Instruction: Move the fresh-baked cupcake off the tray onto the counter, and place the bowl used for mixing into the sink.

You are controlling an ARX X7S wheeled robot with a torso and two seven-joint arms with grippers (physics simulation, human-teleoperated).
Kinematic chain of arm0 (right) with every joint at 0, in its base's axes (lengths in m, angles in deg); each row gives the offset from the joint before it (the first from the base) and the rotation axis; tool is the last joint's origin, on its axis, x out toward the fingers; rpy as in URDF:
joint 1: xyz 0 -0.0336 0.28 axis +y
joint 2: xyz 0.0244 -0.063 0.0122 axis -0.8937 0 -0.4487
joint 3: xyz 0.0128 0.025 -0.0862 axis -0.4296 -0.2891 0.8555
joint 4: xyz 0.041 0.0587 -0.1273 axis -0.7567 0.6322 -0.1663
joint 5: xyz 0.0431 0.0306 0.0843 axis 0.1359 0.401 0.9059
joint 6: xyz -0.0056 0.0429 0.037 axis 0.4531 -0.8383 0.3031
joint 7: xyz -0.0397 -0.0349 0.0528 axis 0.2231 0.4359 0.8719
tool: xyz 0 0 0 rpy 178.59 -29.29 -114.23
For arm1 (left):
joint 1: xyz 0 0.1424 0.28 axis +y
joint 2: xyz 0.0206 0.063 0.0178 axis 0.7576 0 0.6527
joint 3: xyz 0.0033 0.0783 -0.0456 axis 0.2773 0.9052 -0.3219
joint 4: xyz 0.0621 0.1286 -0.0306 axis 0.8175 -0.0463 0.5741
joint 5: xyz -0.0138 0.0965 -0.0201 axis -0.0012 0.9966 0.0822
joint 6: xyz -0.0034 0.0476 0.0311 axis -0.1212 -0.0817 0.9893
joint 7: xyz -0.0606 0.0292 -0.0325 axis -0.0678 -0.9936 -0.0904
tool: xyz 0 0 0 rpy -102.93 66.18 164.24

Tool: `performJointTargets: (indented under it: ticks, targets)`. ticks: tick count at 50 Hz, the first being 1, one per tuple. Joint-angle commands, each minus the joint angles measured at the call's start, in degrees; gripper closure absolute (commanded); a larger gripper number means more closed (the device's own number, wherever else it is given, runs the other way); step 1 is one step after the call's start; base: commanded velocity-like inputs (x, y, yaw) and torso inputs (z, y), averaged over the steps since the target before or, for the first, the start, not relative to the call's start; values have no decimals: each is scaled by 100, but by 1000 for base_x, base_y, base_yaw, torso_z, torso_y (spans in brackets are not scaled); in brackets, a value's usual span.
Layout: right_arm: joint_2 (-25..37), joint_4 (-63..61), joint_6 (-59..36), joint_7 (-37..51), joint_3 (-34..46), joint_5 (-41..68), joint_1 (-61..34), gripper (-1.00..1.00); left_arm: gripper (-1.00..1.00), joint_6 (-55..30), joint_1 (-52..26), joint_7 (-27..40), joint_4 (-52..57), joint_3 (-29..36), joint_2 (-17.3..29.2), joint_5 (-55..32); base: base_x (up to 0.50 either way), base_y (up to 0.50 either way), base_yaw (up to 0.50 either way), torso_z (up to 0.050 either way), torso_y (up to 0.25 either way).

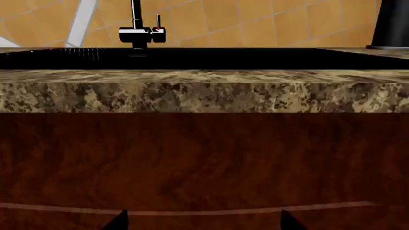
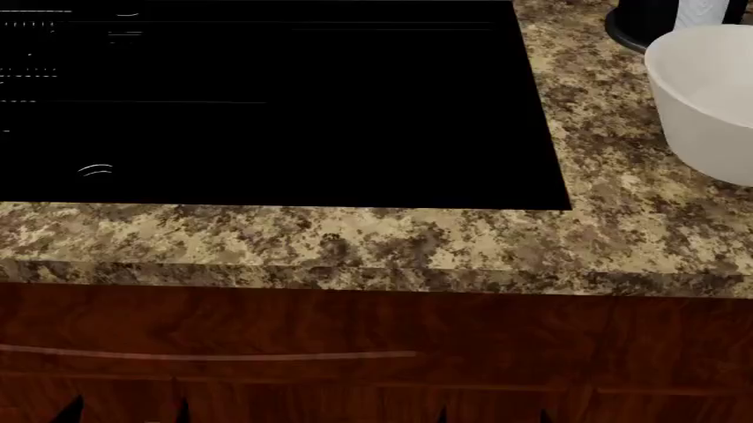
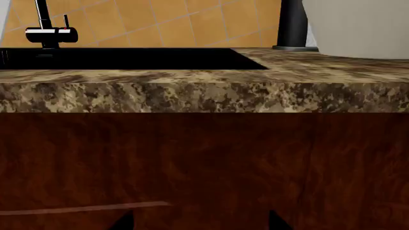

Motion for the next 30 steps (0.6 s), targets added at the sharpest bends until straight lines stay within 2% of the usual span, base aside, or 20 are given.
performJointTargets:
  ticks: [1,2,6,9,16,19,20,22,23,24,25,27,30]
  targets:
    - [54,0,0,72,72,0,0,-100,-100,0,0,64,0,0,57,-56,0,0,0,0,0]
    - [54,-10,61,121,71,-5,35,-100,-100,31,36,-62,22,51,50,-265,0,0,0,0,0]
    - [155,-60,-40,256,152,146,66,-100,-100,-184,71,118,170,114,128,-555,-307,0,0,0,0]
    - [206,-134,-85,279,206,245,99,-100,-100,-56,166,351,331,252,210,-283,-500,0,0,0,0]
    - [322,-378,-243,354,287,361,175,-100,-100,-274,279,507,734,319,328,-332,-500,0,0,0,0]
    - [393,-777,-626,312,262,565,194,-100,-100,-363,348,512,1107,373,429,-301,0,0,0,23,1]
    - [438,-1171,-1127,330,192,729,143,-100,-100,-787,283,655,1486,355,453,-169,0,0,0,50,6]
    - [620,-1906,-1831,388,308,603,52,-100,-100,-1865,113,465,2357,368,592,-453,0,0,0,50,5]
    - [688,-2189,-2088,249,292,803,-12,-100,-100,-2187,-10,427,2639,427,687,-423,0,0,0,50,4]
    - [726,-2493,-2681,237,188,1051,-160,-100,-100,-2270,-202,617,2702,560,781,-13,0,0,0,50,6]
    - [788,-2695,-2907,289,202,1020,-245,-100,-100,-2585,-362,561,2789,531,783,-106,0,0,0,50,4]
    - [874,-3422,-3979,460,11,1244,-666,-100,-100,-3779,-985,376,3267,349,807,-526,0,0,0,50,5]
    - [966,-4049,-5150,640,-75,1416,-1301,-100,-100,-4872,-1721,369,3740,308,875,-671,0,0,0,50,4]
